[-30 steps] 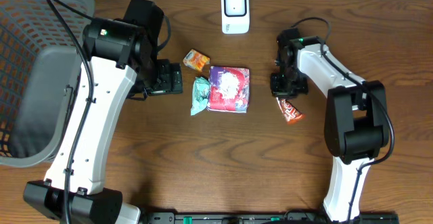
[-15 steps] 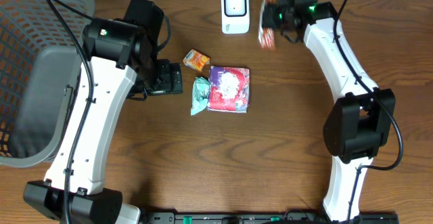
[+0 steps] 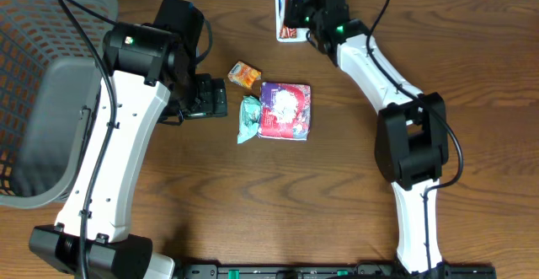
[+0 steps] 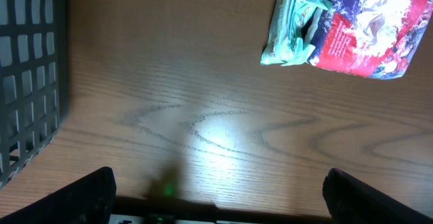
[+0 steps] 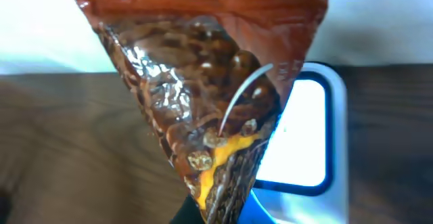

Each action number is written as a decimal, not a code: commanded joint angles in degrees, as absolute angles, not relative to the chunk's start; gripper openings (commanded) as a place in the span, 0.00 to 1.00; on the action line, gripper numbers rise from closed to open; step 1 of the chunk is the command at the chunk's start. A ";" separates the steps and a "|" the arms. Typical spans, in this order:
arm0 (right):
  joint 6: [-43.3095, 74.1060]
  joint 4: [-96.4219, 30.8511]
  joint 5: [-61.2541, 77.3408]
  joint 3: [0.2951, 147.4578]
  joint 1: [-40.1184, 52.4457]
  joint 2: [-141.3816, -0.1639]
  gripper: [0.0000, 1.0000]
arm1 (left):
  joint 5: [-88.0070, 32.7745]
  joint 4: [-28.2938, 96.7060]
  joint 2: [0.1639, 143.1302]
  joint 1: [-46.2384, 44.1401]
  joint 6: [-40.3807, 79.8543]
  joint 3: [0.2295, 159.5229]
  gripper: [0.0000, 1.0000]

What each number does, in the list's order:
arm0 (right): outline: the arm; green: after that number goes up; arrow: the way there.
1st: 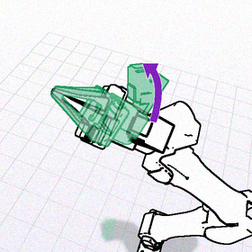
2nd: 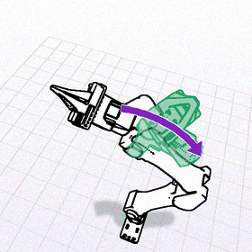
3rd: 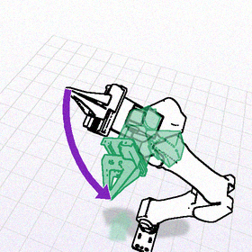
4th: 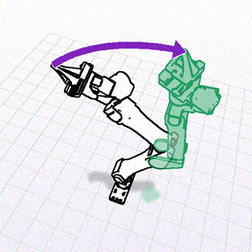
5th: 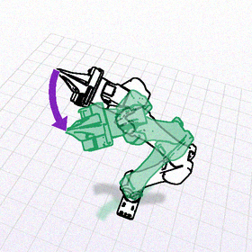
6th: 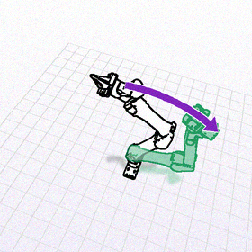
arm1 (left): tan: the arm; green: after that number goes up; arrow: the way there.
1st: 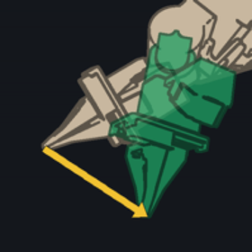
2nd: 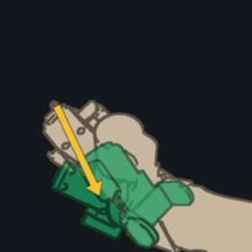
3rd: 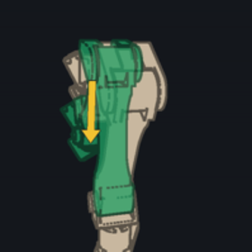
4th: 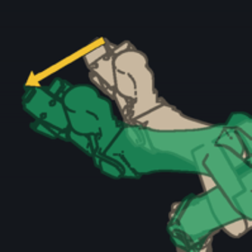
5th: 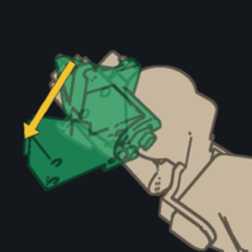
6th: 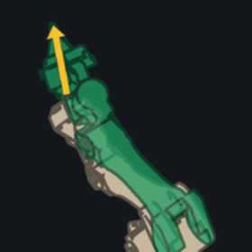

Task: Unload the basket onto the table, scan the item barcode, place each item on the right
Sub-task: 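Carry the snack bar up to the white scanner and hold it there, then move the snack bar to the right table edge and release it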

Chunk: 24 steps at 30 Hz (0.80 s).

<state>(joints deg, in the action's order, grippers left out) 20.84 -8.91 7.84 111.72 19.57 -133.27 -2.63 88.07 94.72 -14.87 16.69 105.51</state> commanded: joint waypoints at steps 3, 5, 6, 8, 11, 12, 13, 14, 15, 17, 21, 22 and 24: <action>20.05 -15.09 0.95 113.49 14.17 -127.87 0.01 | -2.28 88.18 95.09 -14.90 16.73 105.86 0.98; 16.32 -18.94 -0.36 113.54 11.42 -125.43 0.01 | -2.28 88.18 95.09 -14.90 16.73 105.86 0.98; 13.58 -21.41 -1.15 113.54 9.67 -124.16 0.01 | -2.31 88.18 95.09 -14.90 16.73 105.86 0.98; 6.98 -28.21 -3.97 113.54 5.19 -121.80 0.01 | -2.28 88.18 95.09 -14.90 16.73 105.86 0.98; -0.43 -36.53 -9.50 113.51 0.08 -121.19 0.01 | -2.28 88.18 95.09 -14.90 16.73 105.86 0.98; -2.61 -39.92 -11.86 113.47 -2.17 -121.49 0.01 | -2.31 88.18 95.09 -14.90 16.73 105.86 0.98; -4.08 -41.60 -12.40 113.45 -3.49 -121.93 0.01 | -2.28 88.18 95.09 -14.90 16.73 105.86 0.98; -6.59 -44.12 -12.23 113.43 -5.52 -122.41 0.01 | -2.31 88.18 95.09 -14.90 16.73 105.86 0.98; -8.19 -45.76 -12.10 113.38 -7.07 -123.07 0.01 | -2.28 88.18 95.09 -14.90 16.73 105.86 0.98; -9.10 -48.07 -12.12 113.23 -10.20 -124.31 0.03 | -2.31 88.18 95.09 -14.90 16.73 105.86 0.98; -5.10 -50.52 -10.17 113.16 -15.03 -126.17 0.40 | -2.28 88.20 95.09 -14.90 16.73 105.86 0.98; -3.14 -51.03 -8.10 113.16 -16.05 -126.15 0.43 | -2.28 88.20 95.09 -14.90 16.73 105.86 0.98; -2.17 -51.79 -4.32 113.30 -16.75 -125.16 0.44 | -2.28 88.18 95.09 -14.90 16.73 105.86 0.98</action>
<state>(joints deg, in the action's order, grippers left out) -4.40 -51.03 -9.54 113.19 -15.94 -125.67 -2.63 88.07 94.72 -14.87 16.67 105.49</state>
